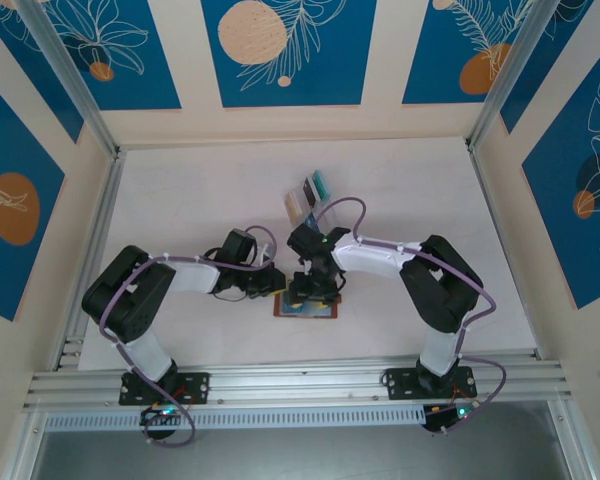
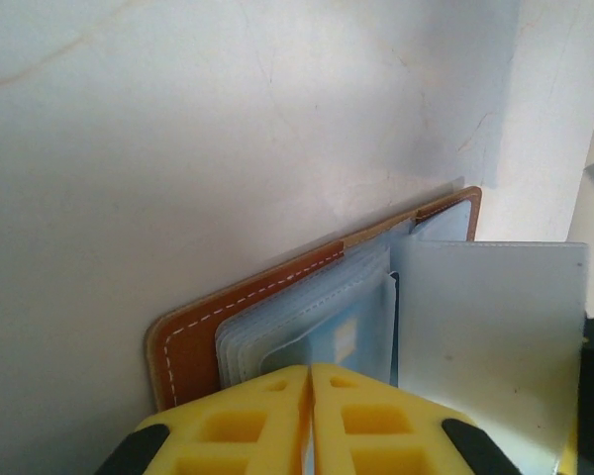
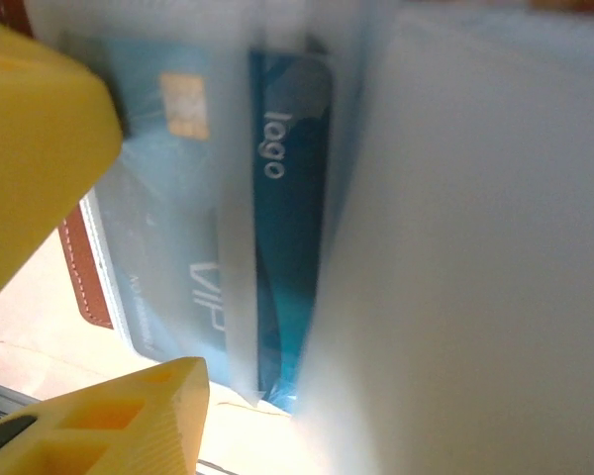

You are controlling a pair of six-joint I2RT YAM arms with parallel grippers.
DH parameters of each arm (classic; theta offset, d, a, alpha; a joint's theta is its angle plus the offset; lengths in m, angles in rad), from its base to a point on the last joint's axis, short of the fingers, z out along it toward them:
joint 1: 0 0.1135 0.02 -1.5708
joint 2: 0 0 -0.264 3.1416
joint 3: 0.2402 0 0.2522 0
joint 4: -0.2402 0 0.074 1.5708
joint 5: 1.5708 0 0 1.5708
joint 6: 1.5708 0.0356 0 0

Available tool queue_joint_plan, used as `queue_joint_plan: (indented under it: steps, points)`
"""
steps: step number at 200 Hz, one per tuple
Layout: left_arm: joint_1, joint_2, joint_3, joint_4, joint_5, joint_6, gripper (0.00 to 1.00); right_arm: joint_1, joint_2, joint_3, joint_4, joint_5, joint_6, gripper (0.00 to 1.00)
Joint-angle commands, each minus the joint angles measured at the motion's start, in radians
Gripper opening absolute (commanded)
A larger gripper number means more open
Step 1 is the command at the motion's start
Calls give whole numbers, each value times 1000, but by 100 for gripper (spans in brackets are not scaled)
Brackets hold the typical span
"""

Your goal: Put the credit cards into the card holder

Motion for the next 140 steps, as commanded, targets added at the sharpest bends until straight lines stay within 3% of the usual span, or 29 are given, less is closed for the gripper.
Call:
queue_joint_plan:
  steps: [1,70,91,112,140]
  points:
    - [-22,58,-49,-121,-55,6,11,-25,-66,-14,-39,33,-4,49]
    - [-22,25,-52,-111,-34,-12,11,-6,-53,26,32,-27,-26,18]
    - [-19,14,-53,-77,-4,-45,11,5,-17,55,58,-57,-19,19]
    - [-11,4,-59,-32,28,-86,11,12,-4,54,98,-80,-10,29]
    - [11,-47,-77,27,69,-148,12,9,29,49,119,-100,-6,33]
